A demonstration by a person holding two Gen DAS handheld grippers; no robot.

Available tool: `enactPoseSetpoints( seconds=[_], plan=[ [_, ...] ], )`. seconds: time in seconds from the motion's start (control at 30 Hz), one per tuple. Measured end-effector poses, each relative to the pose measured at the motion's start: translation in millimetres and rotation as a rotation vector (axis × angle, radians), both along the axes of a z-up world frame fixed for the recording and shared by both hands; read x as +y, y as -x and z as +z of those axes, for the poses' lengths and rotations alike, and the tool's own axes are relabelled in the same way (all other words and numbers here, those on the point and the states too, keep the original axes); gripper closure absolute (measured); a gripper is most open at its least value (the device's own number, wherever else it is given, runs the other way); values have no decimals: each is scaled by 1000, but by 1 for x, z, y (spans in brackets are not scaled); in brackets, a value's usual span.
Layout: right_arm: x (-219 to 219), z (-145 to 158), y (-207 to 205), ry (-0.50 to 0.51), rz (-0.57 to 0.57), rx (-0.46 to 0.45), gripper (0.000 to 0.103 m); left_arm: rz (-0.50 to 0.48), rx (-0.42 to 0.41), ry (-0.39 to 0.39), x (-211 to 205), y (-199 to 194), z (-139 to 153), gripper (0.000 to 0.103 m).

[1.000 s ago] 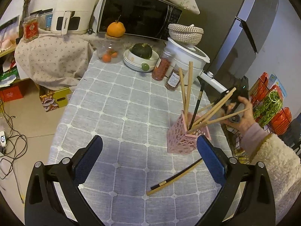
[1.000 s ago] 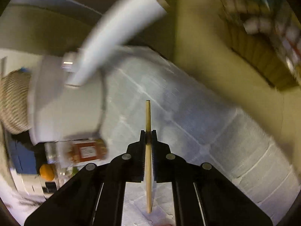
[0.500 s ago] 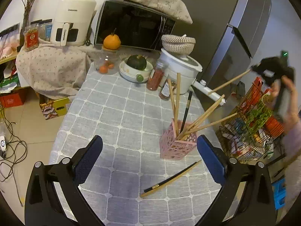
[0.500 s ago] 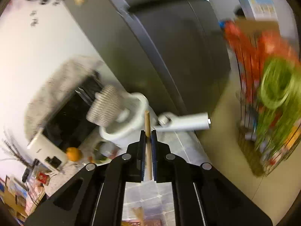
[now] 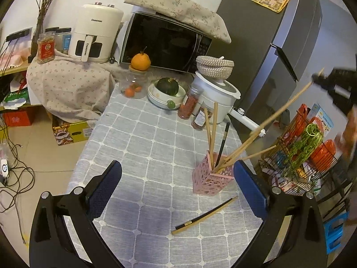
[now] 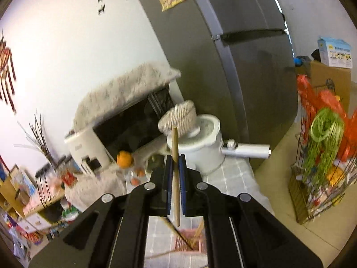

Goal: Organize utensils
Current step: 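Carry the chopstick over the pink basket and open the right tool, then lower the open left tool onto the cloth and pinch a wooden chopstick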

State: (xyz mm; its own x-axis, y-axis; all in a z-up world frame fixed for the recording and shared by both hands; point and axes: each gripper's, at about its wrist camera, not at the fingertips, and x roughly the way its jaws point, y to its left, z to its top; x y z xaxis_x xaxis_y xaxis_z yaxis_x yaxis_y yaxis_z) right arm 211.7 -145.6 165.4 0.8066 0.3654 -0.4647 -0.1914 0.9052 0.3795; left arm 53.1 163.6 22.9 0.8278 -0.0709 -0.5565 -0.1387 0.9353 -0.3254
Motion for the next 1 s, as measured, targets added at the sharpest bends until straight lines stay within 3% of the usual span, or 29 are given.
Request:
enactPoseSetpoints(
  seconds=[0.2, 0.4, 0.5, 0.67, 0.73, 0.87, 1.0],
  plan=[
    [34, -44, 8, 135, 23, -11, 97, 1, 4, 8, 6, 2, 0, 7],
    [64, -76, 5, 206, 80, 1, 96, 18, 3, -1, 10, 3, 1, 7],
    [66, -84, 7, 205, 76, -6, 76, 26, 1, 0, 10, 4, 2, 7],
    [60, -83, 27, 203, 65, -31, 64, 24, 7, -17, 0, 0, 3, 7],
    [56, -83, 42, 223, 52, -70, 48, 6, 15, -25, -10, -4, 3, 7],
    [43, -89, 76, 262, 9, -124, 40, -28, 27, -65, -32, -7, 0, 7],
    [12, -101, 103, 212, -69, -121, 24, -44, 44, -88, -46, -7, -3, 7]
  ],
)
